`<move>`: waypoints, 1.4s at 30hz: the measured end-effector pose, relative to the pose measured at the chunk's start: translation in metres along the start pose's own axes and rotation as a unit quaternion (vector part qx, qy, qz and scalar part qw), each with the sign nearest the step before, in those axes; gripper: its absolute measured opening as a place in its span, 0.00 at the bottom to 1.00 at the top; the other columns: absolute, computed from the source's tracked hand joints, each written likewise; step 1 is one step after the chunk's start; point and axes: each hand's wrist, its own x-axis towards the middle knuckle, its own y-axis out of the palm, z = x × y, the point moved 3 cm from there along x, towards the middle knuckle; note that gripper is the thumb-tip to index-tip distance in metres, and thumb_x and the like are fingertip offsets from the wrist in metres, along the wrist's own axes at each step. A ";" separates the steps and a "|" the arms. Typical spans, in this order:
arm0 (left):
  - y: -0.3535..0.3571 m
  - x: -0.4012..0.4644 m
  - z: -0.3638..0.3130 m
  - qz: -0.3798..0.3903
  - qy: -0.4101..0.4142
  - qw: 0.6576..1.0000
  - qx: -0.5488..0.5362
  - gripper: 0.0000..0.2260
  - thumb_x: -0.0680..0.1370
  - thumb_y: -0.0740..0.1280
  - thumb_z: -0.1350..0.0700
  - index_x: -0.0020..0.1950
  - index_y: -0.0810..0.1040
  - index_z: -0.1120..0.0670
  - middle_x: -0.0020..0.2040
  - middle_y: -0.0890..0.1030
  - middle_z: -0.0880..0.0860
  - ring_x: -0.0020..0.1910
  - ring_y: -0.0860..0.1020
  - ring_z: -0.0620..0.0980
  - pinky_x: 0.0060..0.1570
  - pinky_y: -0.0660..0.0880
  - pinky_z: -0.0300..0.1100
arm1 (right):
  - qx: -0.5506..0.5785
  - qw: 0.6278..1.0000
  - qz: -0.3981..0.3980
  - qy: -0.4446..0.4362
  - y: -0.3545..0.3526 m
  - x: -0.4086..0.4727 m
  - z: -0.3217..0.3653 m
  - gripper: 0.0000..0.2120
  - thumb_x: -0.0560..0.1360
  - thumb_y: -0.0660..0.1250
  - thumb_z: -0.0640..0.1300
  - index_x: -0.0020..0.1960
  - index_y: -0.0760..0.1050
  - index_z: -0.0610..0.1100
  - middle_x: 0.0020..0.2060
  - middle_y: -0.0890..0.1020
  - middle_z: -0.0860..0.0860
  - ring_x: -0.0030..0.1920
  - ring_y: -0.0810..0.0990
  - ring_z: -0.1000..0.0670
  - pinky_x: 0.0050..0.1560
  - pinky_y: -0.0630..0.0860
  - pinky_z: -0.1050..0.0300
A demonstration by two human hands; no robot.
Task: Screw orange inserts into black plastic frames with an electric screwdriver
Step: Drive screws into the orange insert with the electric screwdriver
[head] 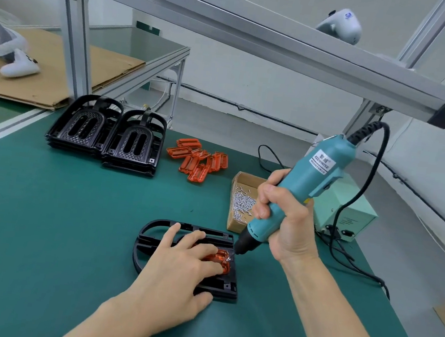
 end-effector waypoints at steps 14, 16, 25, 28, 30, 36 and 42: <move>0.018 0.002 0.009 -0.045 -0.015 0.998 -0.032 0.22 0.73 0.59 0.40 0.68 0.68 0.36 0.70 0.64 0.37 0.74 0.48 0.40 0.70 0.35 0.47 | 0.010 0.997 0.071 0.026 0.006 0.002 -0.002 0.09 0.63 0.67 0.36 0.40 0.73 0.47 0.26 0.68 0.46 0.23 0.65 0.51 0.28 0.68 0.61; 0.019 0.003 0.009 -0.041 -0.019 0.999 -0.027 0.22 0.74 0.59 0.40 0.68 0.68 0.36 0.70 0.64 0.36 0.74 0.47 0.40 0.70 0.35 0.46 | 0.023 0.997 0.068 0.025 0.005 0.002 -0.003 0.09 0.66 0.65 0.35 0.41 0.73 0.48 0.26 0.69 0.48 0.23 0.65 0.52 0.28 0.68 0.61; 0.016 0.003 0.008 -0.045 -0.022 0.998 -0.044 0.21 0.73 0.61 0.41 0.66 0.72 0.37 0.69 0.67 0.37 0.74 0.50 0.42 0.67 0.33 0.43 | -0.028 0.996 0.080 0.003 0.009 0.001 -0.003 0.10 0.68 0.65 0.35 0.35 0.74 0.50 0.26 0.69 0.47 0.24 0.66 0.51 0.30 0.69 0.59; 0.018 0.002 0.009 -0.041 -0.027 0.998 -0.035 0.21 0.73 0.59 0.40 0.67 0.70 0.36 0.69 0.65 0.36 0.74 0.48 0.40 0.69 0.34 0.43 | -0.045 0.995 0.089 0.001 0.011 0.001 -0.003 0.09 0.68 0.64 0.34 0.34 0.73 0.47 0.24 0.68 0.46 0.24 0.65 0.50 0.30 0.68 0.58; 0.018 0.003 0.010 -0.041 -0.031 0.998 -0.041 0.21 0.73 0.59 0.40 0.67 0.70 0.35 0.69 0.65 0.35 0.74 0.48 0.39 0.69 0.34 0.43 | -0.057 0.993 0.107 0.002 0.014 0.002 -0.004 0.08 0.67 0.63 0.34 0.35 0.73 0.45 0.23 0.68 0.47 0.23 0.65 0.50 0.30 0.68 0.58; 0.018 0.004 0.011 -0.036 -0.034 0.998 -0.042 0.22 0.72 0.59 0.39 0.67 0.70 0.35 0.69 0.64 0.35 0.73 0.48 0.39 0.70 0.36 0.44 | -0.050 0.988 0.143 0.014 0.019 0.001 -0.007 0.05 0.62 0.67 0.41 0.37 0.73 0.46 0.24 0.67 0.45 0.22 0.64 0.50 0.30 0.67 0.59; 0.018 0.003 0.010 -0.035 -0.035 0.998 -0.045 0.22 0.72 0.59 0.39 0.67 0.69 0.35 0.69 0.64 0.35 0.73 0.48 0.39 0.70 0.35 0.44 | -0.026 0.989 0.138 0.034 0.013 0.003 -0.006 0.07 0.62 0.68 0.38 0.39 0.74 0.43 0.23 0.69 0.47 0.21 0.66 0.50 0.29 0.68 0.60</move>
